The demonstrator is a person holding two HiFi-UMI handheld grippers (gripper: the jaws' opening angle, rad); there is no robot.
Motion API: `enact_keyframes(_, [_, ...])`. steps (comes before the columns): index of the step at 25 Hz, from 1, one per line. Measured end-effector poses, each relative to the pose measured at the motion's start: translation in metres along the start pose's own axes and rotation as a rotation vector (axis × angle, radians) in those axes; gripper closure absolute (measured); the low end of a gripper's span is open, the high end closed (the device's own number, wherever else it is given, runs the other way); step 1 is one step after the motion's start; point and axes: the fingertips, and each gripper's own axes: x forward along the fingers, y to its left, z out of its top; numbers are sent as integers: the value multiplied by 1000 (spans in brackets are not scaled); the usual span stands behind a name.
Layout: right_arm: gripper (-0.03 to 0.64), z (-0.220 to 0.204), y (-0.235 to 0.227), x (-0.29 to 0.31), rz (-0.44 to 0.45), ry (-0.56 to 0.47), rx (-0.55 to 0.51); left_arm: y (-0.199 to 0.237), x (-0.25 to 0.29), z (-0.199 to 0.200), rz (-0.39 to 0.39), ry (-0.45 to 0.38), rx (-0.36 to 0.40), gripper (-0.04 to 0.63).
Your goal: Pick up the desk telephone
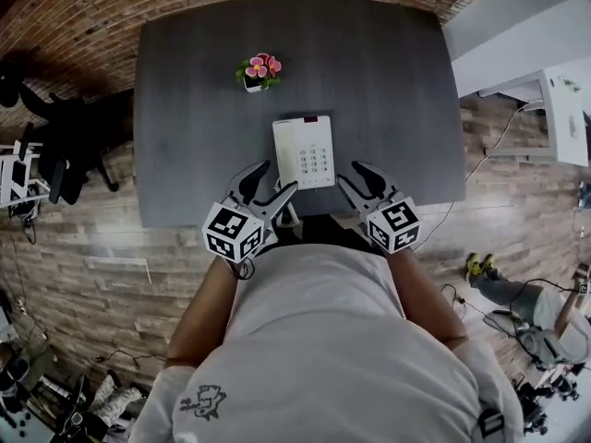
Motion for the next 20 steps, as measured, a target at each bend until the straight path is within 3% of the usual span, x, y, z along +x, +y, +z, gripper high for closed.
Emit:
enact_keyframes(6, [440,-39,-22,32,75,112,41,21,31,-46,10,137,9,287])
enact_keyframes(13, [443,-85,-49,64,120,216,119,58,62,-92,65,247,-59,284])
enact_keyframes(20, [446,-121,-69,95,169,309,214,93,79,-127,118,282,-177,278])
